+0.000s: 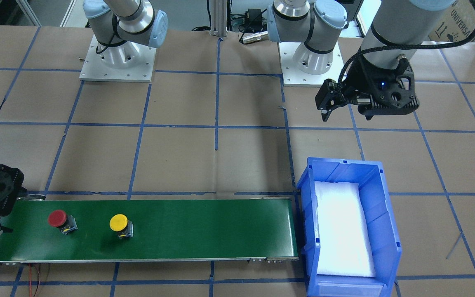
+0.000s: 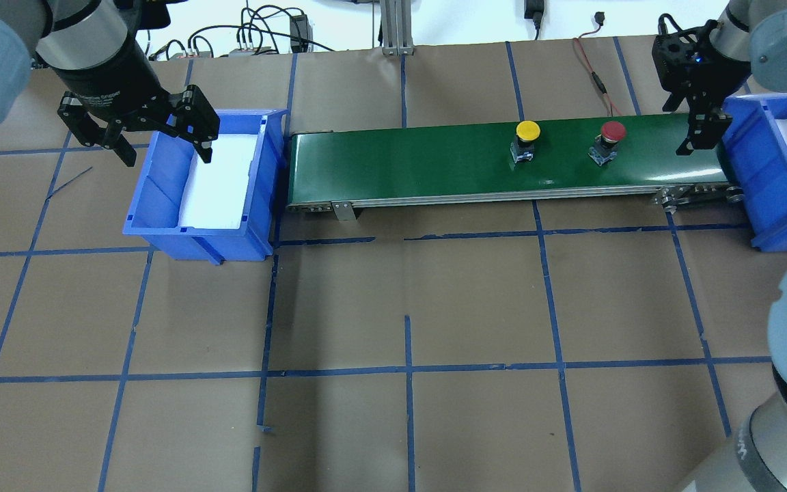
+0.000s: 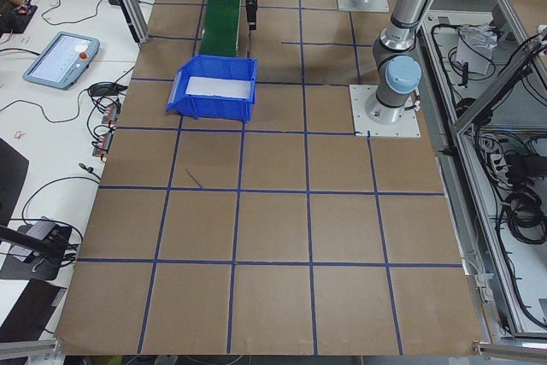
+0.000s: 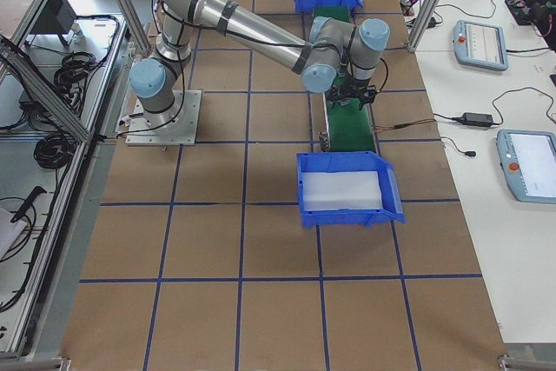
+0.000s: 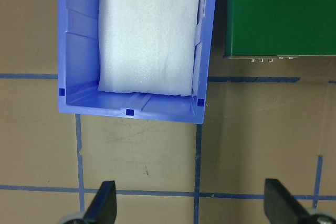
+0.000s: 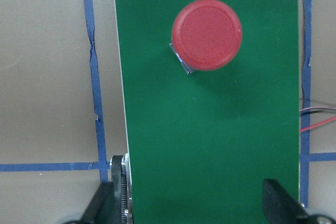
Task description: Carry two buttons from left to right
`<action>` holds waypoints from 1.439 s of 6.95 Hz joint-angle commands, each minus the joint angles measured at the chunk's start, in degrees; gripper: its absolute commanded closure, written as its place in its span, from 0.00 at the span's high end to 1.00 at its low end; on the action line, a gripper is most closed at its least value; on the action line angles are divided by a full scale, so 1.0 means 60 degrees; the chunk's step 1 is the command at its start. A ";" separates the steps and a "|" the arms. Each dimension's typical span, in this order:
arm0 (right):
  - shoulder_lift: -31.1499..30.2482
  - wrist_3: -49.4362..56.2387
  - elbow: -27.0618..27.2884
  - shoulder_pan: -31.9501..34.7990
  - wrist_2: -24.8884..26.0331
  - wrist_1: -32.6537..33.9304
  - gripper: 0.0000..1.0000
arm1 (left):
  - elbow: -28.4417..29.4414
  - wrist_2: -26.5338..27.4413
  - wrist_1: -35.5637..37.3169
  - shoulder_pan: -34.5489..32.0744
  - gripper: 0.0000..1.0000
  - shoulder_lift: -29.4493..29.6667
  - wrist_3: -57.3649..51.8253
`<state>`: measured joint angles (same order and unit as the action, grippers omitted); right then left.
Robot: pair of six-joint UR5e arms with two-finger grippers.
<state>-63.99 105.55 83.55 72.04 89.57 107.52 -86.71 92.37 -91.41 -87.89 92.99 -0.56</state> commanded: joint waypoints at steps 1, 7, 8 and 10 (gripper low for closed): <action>0.0073 0.0147 0.0342 0.0195 0.0043 0.0535 1.00 | 0.0008 0.0000 0.0000 0.0000 1.00 0.0000 -0.0009; 0.0557 0.3749 0.0284 0.0372 -0.0206 0.1797 1.00 | -0.0021 0.0000 0.0015 0.0000 1.00 0.0000 0.0005; 0.0572 0.3722 0.0284 0.0372 -0.0235 0.1782 1.00 | -0.0021 0.0015 0.0015 0.0015 1.00 0.0000 0.0005; 0.0528 0.3664 0.0298 0.0415 -0.0265 0.1826 0.99 | -0.0021 0.0015 0.0030 0.0015 1.00 0.0000 0.0005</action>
<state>-60.75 127.71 85.31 74.34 88.05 118.40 -86.83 92.45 -91.26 -87.81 92.99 -0.53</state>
